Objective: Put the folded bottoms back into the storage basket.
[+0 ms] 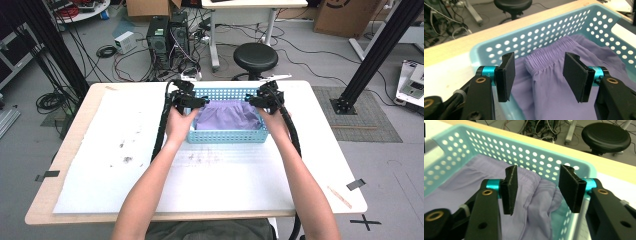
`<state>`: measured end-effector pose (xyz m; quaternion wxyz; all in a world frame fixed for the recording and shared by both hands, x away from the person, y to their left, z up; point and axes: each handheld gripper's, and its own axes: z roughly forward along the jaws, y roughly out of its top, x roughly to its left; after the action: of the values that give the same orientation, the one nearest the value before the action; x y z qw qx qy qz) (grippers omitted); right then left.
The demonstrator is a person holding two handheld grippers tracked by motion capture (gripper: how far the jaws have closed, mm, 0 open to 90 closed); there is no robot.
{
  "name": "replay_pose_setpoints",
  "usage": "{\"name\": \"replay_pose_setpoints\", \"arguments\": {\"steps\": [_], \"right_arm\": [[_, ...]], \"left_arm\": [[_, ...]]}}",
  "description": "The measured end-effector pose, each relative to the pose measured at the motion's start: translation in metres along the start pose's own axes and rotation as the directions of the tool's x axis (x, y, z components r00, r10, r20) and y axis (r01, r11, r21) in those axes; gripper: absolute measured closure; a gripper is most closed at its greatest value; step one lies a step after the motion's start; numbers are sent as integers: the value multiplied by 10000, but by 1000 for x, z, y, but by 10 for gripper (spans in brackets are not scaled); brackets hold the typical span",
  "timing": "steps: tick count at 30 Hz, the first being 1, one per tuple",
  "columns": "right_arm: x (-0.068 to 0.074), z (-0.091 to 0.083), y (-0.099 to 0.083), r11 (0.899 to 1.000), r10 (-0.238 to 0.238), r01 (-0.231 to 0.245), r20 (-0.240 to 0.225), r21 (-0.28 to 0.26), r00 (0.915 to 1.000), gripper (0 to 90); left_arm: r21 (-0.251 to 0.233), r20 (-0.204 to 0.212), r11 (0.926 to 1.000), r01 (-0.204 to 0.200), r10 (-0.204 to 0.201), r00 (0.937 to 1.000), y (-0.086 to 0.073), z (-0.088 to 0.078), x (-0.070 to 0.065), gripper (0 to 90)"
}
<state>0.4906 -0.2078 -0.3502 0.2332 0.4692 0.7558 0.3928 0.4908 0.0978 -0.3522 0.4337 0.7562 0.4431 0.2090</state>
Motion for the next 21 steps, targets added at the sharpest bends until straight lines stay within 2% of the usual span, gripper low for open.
{"name": "replay_pose_setpoints", "arguments": {"steps": [4, 7, 10, 11, 16, 21], "right_arm": [[-2, -19, -6, 9990, -190, 188, -32, -406, 9998, 470], [0, -32, -16, 9969, -534, 538, 79, -579, 9985, 445], [6, -41, -26, 9951, -958, 965, 315, -233, 9949, 421], [8, -44, -29, 9940, -1035, 1044, 296, -325, 9942, 422], [14, -68, -51, 9903, -1051, 1026, -220, -934, 9942, 401], [17, -90, -71, 9862, -944, 804, -925, -1450, 9912, 385]], "left_arm": [[-348, 74, 9991, -227, 230, 9997, -5, -20, 3, 403], [-764, 164, 9964, -370, 383, 9991, -11, -40, 5, 384], [-1171, -36, 9920, -475, 474, 9989, -18, -57, 4, 368], [-1285, -40, 9904, -506, 505, 9987, -21, -63, 3, 351], [-1683, 327, 9820, -857, 925, 9952, -41, -89, -5, 344], [-2052, 825, 9724, -1107, 1299, 9881, -68, -112, -15, 332]]}}
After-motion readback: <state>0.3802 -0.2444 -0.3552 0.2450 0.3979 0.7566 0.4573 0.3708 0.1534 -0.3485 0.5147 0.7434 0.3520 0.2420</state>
